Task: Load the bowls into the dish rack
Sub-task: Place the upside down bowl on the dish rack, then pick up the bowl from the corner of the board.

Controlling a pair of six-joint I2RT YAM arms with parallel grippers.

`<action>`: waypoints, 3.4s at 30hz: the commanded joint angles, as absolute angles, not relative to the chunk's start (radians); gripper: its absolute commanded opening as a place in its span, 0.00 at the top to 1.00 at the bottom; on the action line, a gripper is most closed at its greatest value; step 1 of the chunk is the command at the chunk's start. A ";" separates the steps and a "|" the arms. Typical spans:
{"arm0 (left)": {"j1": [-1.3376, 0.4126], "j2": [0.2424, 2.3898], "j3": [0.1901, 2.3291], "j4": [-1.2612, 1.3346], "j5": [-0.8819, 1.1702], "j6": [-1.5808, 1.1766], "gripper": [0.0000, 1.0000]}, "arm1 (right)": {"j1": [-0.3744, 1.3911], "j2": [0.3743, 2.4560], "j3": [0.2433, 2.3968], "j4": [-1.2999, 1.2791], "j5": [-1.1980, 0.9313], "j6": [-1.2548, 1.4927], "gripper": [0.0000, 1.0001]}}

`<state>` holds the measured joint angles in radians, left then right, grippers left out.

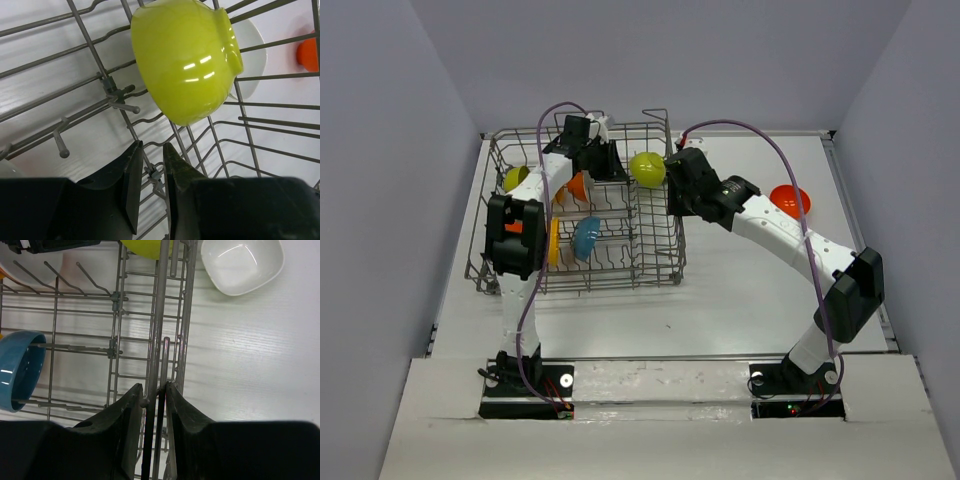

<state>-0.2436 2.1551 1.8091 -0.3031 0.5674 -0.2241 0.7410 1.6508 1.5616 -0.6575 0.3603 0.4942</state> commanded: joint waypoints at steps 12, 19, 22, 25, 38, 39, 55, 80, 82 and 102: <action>-0.275 2.073 1.873 -0.319 0.557 -0.176 0.69 | 0.752 1.695 1.586 -0.669 0.365 0.486 0.69; -0.290 2.033 1.924 -0.325 0.575 -0.183 0.65 | 0.752 1.683 1.611 -0.692 0.391 0.486 0.64; -0.296 2.011 1.940 -0.328 0.563 -0.187 0.64 | 0.752 1.667 1.617 -0.698 0.399 0.486 0.60; -0.302 1.985 1.944 -0.328 0.519 -0.189 0.63 | 0.752 1.655 1.634 -0.709 0.408 0.483 0.54; -0.308 1.813 1.796 -0.206 0.290 -0.261 0.57 | 0.752 1.571 1.736 -0.719 0.486 0.468 0.29; -0.308 1.809 1.792 -0.201 0.279 -0.262 0.57 | 0.752 1.562 1.741 -0.716 0.494 0.466 0.28; -0.376 1.580 1.730 -0.067 0.029 -0.287 0.47 | 0.246 1.485 1.594 -0.632 0.566 0.543 0.17; -0.453 1.456 1.635 0.038 -0.031 -0.219 0.39 | -0.147 1.649 1.177 -0.358 0.419 0.739 0.28; -0.453 1.456 1.634 0.040 -0.032 -0.216 0.39 | -0.158 1.686 1.192 -0.341 0.411 0.741 0.29; -0.453 1.466 1.654 0.012 -0.032 -0.209 0.38 | -0.187 1.839 1.312 -0.293 0.374 0.756 0.58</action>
<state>-0.4534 1.4937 1.6440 -0.0341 -0.0277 -0.2207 -0.1776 1.8538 1.2716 -0.3420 0.3508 0.7490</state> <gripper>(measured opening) 0.615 0.446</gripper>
